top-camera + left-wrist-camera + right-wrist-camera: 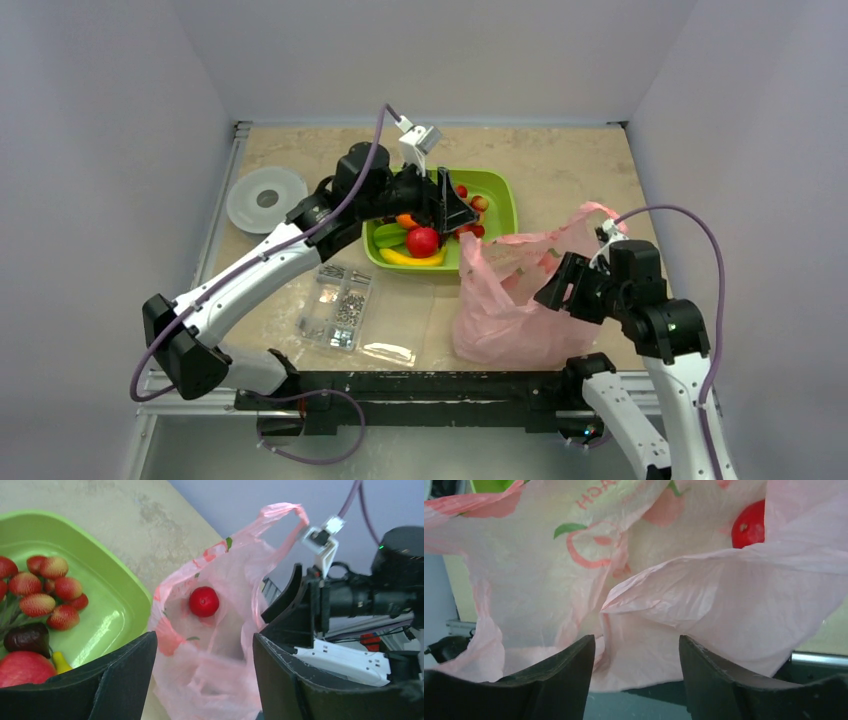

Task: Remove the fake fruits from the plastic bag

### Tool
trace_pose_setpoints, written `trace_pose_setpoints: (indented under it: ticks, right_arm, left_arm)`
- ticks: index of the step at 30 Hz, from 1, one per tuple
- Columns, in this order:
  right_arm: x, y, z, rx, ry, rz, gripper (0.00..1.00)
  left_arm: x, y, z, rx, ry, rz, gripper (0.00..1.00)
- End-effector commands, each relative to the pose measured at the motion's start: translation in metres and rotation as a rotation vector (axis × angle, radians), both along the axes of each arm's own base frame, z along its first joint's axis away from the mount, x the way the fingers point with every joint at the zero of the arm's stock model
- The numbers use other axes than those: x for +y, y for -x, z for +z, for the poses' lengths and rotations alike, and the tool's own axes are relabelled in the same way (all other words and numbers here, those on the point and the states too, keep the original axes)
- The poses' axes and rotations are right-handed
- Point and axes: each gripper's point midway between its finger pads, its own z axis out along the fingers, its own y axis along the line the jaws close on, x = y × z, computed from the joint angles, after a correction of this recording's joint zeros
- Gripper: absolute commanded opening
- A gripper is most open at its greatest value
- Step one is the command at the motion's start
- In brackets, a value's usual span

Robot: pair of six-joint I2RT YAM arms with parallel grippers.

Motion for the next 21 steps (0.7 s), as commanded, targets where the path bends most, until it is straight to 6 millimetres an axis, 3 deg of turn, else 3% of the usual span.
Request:
trace_pose_setpoints:
  ticks: [1,5,8,15,18,21]
  right_arm:
    - [-0.003,0.006,0.009,0.001,-0.036,-0.078,0.67]
    - [-0.030,0.002,0.030,-0.023,0.111,-0.142,0.82]
    - [-0.047,-0.001,0.051,-0.068,0.172,-0.206,0.93]
    - [-0.055,-0.005,0.087,-0.174,0.212,-0.203,0.99]
    - [-0.054,-0.018,0.094,-0.226,0.231,-0.174,0.99]
    - [-0.048,-0.041,0.107,-0.323,0.213,-0.159,0.99]
  left_arm:
    - [0.013,0.011,0.058,-0.108,0.043,0.009,0.69]
    - [0.023,0.016,0.052,-0.146,-0.064,0.026,0.69]
    - [0.018,0.027,0.051,-0.163,-0.114,-0.052,0.69]
    - [-0.041,0.085,0.040,-0.184,-0.092,-0.315,0.65]
    - [-0.063,0.098,0.018,-0.145,-0.106,-0.371,0.64]
    - [-0.085,0.110,-0.017,-0.084,-0.151,-0.425,0.64]
